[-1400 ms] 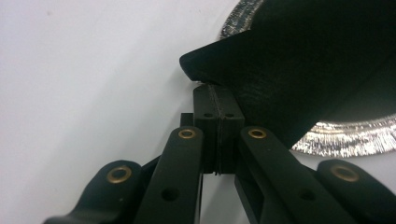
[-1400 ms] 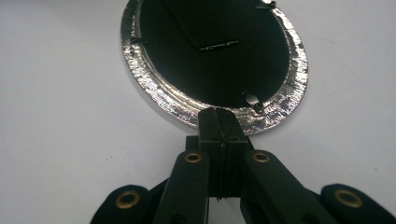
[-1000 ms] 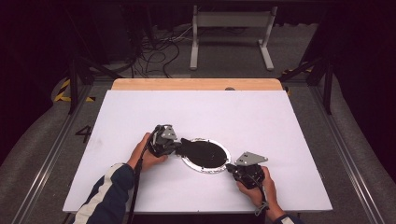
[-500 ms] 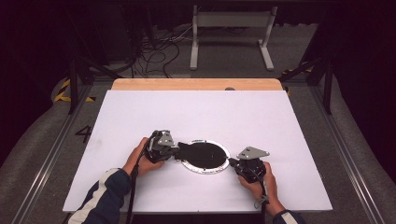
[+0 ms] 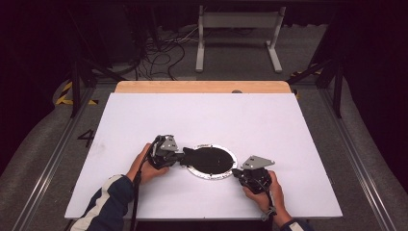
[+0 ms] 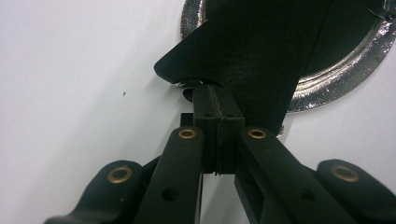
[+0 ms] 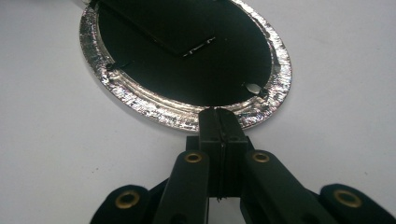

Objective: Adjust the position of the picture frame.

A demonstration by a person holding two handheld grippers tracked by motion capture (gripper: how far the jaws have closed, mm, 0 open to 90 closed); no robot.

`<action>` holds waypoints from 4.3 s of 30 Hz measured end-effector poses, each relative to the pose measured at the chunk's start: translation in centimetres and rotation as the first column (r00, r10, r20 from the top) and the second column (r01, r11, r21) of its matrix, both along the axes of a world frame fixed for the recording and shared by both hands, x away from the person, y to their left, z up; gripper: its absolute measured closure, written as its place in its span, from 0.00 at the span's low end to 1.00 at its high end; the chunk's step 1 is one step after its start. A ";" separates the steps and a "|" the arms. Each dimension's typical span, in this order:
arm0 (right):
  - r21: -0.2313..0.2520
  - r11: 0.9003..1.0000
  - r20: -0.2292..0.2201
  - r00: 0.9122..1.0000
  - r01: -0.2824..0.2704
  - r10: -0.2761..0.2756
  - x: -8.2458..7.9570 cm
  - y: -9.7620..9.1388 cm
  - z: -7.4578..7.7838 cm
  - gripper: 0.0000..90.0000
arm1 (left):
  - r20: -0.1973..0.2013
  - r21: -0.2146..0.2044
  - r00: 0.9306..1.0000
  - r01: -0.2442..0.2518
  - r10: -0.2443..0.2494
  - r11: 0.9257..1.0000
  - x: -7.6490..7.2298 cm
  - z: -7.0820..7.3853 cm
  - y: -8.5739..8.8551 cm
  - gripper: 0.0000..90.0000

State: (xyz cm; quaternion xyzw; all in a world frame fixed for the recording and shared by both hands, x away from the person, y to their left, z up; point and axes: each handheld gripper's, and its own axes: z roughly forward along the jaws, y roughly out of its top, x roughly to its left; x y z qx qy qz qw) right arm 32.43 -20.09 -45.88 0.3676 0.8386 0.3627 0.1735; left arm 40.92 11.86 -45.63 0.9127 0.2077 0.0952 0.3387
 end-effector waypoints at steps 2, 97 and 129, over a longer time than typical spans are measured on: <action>0.001 1.000 -0.001 1.000 -0.005 0.005 0.0 0.1 0.0 1.00 | 0.000 0.002 1.000 0.004 -0.004 1.000 0.0 0.0 0.0 1.00; -0.006 0.997 0.012 0.997 -0.071 0.072 0.7 2.0 -0.1 1.00 | 0.055 -0.065 0.997 -0.045 0.048 0.997 -0.1 -0.1 -0.1 0.95; 0.000 1.000 0.025 1.000 -0.005 0.005 3.6 2.5 -0.2 1.00 | -0.004 -0.072 1.000 -0.011 0.011 0.997 -0.9 -0.5 -0.2 1.00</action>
